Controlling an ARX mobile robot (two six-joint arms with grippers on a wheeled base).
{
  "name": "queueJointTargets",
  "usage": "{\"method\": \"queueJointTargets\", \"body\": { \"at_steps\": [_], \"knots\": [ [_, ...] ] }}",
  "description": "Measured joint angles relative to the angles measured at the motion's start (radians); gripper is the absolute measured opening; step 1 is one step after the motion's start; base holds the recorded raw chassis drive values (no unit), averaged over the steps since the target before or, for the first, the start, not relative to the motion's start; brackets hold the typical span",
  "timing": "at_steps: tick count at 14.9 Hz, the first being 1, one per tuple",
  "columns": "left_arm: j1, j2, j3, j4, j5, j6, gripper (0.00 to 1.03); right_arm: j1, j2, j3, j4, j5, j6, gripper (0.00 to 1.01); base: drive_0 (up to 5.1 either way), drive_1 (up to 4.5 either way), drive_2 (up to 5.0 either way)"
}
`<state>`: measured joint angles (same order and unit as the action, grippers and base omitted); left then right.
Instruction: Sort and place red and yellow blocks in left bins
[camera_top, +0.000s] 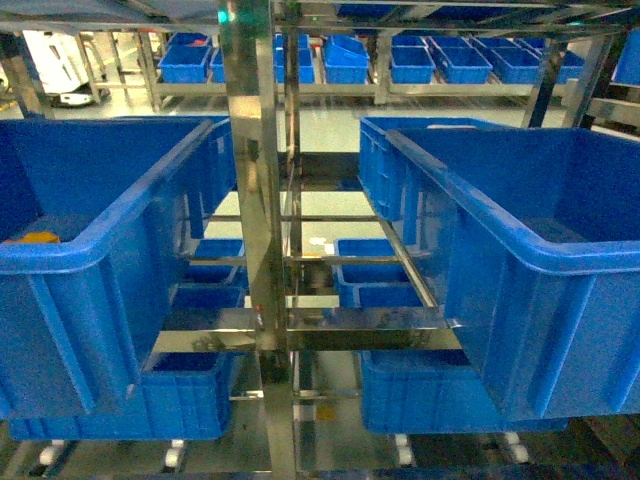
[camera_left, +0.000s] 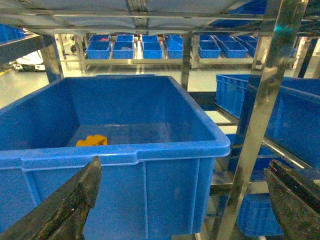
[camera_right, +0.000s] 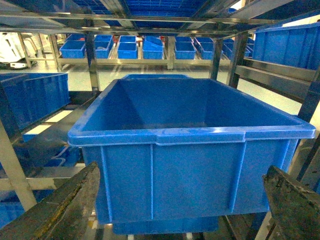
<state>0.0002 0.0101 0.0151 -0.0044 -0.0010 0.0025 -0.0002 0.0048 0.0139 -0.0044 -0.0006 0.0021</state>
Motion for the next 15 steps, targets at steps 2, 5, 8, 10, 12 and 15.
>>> {"method": "queueJointTargets", "body": {
  "at_steps": [2, 5, 8, 10, 12, 15],
  "knots": [
    [0.0, 0.0, 0.0, 0.0, 0.0, 0.0, 0.98, 0.0, 0.0, 0.0, 0.0, 0.0, 0.0, 0.98, 0.0, 0.0, 0.0],
    [0.0, 0.0, 0.0, 0.0, 0.0, 0.0, 0.98, 0.0, 0.0, 0.0, 0.0, 0.0, 0.0, 0.98, 0.0, 0.0, 0.0],
    [0.0, 0.0, 0.0, 0.0, 0.0, 0.0, 0.98, 0.0, 0.0, 0.0, 0.0, 0.0, 0.0, 0.98, 0.0, 0.0, 0.0],
    [0.0, 0.0, 0.0, 0.0, 0.0, 0.0, 0.98, 0.0, 0.0, 0.0, 0.0, 0.0, 0.0, 0.98, 0.0, 0.0, 0.0],
    [0.0, 0.0, 0.0, 0.0, 0.0, 0.0, 0.98, 0.0, 0.0, 0.0, 0.0, 0.0, 0.0, 0.98, 0.0, 0.0, 0.0],
    [0.0, 0.0, 0.0, 0.0, 0.0, 0.0, 0.98, 0.0, 0.0, 0.0, 0.0, 0.0, 0.0, 0.98, 0.0, 0.0, 0.0]
  ]
}}
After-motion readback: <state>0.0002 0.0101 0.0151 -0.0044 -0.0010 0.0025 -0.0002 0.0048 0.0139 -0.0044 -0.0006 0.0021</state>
